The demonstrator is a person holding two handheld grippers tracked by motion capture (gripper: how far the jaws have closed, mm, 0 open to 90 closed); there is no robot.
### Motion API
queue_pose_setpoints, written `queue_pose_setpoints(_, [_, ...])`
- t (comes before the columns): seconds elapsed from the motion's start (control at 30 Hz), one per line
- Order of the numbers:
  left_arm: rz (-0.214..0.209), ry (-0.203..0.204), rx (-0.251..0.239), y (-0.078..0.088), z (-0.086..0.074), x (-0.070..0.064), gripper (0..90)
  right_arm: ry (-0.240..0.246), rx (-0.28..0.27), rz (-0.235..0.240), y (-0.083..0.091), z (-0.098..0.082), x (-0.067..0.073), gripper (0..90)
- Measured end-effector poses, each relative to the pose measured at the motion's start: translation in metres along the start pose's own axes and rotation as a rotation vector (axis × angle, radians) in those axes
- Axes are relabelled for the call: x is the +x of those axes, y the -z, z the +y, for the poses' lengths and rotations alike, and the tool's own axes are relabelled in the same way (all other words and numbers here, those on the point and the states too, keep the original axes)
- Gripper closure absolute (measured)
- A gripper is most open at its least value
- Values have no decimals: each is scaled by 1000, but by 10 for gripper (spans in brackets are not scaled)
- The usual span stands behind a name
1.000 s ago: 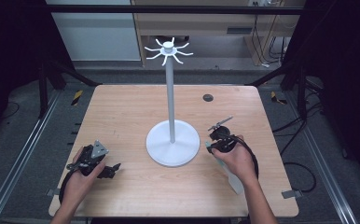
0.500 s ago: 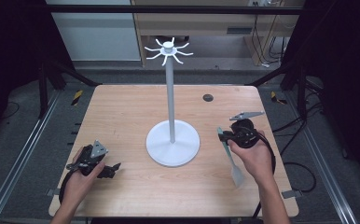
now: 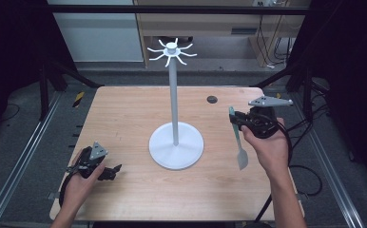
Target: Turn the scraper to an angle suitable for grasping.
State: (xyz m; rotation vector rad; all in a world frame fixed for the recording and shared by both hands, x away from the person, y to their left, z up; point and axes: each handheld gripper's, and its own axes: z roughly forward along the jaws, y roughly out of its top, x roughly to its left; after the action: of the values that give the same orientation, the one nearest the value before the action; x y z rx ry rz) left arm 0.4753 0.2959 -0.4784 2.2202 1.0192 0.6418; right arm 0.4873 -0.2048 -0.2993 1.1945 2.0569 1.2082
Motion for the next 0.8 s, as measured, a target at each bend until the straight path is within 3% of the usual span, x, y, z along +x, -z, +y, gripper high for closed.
queue_pose_setpoints(0.4, [0, 11, -8, 2, -1, 2, 33, -1, -68, 4, 8, 25, 3, 744])
queue_pose_setpoints(0.8, [13, -4, 2, 3, -1, -2, 34, 7, -137, 4, 11, 44, 15, 744])
